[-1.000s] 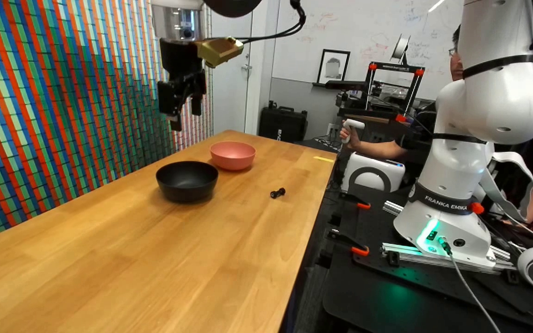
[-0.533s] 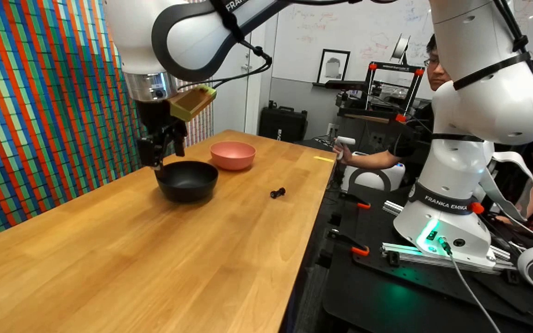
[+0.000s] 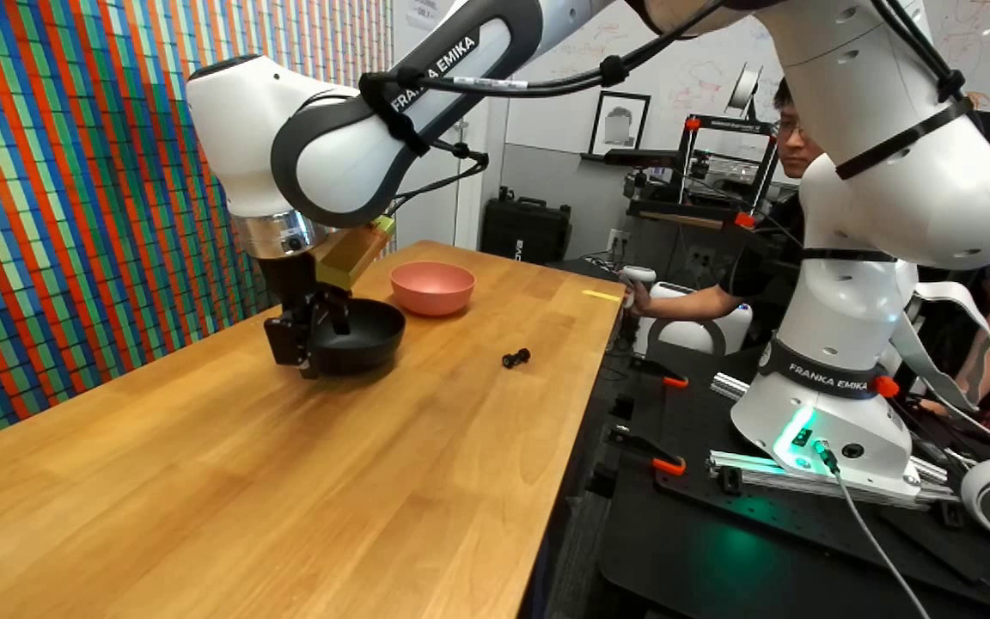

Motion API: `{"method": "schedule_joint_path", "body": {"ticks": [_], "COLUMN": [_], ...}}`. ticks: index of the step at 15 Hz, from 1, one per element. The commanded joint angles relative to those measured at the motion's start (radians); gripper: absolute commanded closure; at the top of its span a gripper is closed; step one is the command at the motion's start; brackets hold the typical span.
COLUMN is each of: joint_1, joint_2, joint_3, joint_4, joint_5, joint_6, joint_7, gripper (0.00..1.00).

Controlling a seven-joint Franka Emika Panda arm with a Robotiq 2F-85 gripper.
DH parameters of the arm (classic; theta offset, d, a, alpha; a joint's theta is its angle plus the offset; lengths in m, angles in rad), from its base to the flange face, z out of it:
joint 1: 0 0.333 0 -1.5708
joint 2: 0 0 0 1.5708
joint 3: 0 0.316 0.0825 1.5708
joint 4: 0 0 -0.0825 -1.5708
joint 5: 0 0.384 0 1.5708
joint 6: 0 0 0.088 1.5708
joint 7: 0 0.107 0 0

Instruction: Pick up the black bowl and put it in the peach bowl

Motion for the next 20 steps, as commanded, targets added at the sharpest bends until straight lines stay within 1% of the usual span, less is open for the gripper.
{"method": "schedule_joint_path", "body": {"ticks": [1,2,6,9,10,12,13,17,20], "joint_1": [0.021,0.02,0.019,0.017,0.016,0.015,0.014,0.005,-0.015], "joint_2": [0.048,0.051,0.052,0.05,0.05,0.049,0.05,0.052,0.044], "joint_3": [-0.037,-0.041,-0.054,-0.057,-0.059,-0.062,-0.063,-0.065,-0.073], "joint_4": [0.054,0.054,0.047,0.049,0.051,0.056,0.06,0.093,0.176], "joint_5": [-0.004,-0.002,-0.003,0.0,-0.001,-0.001,0.0,0.008,0.016], "joint_6": [-0.01,-0.012,-0.014,-0.019,-0.019,-0.021,-0.024,-0.046,-0.095], "joint_7": [0.0,0.0,0.0,-0.001,-0.002,-0.003,-0.003,-0.018,-0.046], "gripper": [0.32,0.42,0.74,0.94,0.96,0.99,0.96,0.95,0.95]}}
